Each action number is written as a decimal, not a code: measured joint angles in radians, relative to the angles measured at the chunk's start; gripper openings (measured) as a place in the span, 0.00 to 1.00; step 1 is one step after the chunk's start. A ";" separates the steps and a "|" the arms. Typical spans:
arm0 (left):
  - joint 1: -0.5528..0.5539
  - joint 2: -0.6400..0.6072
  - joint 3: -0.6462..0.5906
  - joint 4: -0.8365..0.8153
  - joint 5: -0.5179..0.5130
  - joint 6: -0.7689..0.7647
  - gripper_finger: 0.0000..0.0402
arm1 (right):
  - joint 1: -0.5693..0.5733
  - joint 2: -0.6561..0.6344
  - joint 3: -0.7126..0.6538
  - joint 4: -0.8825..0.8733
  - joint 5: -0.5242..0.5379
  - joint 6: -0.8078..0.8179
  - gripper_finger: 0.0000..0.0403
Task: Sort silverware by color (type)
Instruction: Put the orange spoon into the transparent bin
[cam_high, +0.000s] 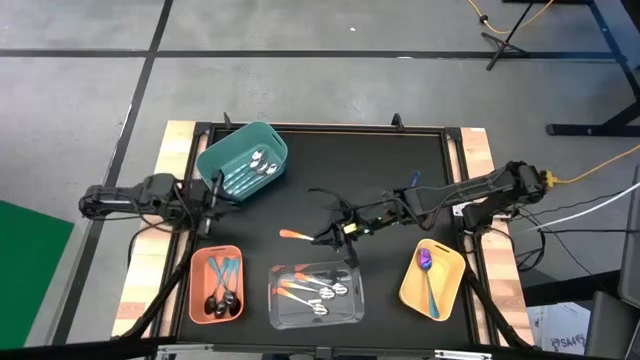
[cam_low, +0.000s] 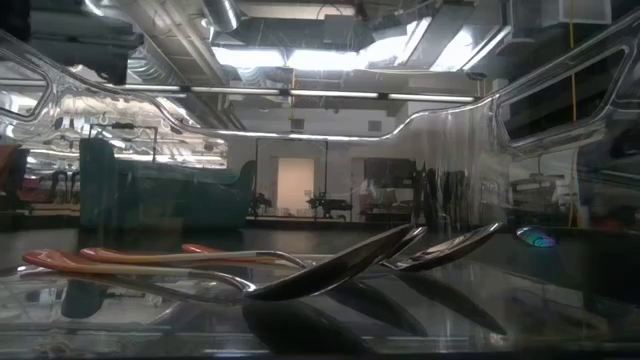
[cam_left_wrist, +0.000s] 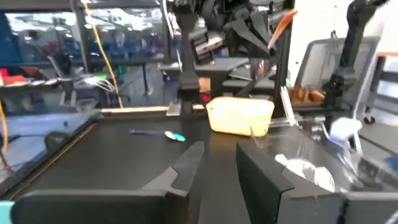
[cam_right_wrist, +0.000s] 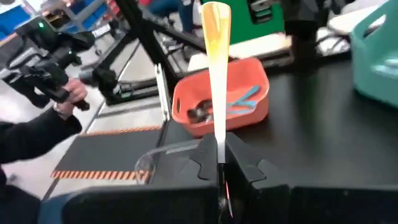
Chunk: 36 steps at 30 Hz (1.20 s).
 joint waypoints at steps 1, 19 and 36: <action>0.000 0.001 -0.027 0.022 0.007 0.005 0.22 | 0.006 0.009 0.000 -0.002 -0.005 0.002 0.00; 0.001 0.021 -0.178 0.170 -0.019 0.048 0.22 | 0.151 0.149 0.000 0.081 -0.006 0.001 0.00; 0.001 0.030 -0.178 0.169 -0.020 0.057 0.22 | 0.193 0.335 0.000 0.091 -0.050 0.019 0.00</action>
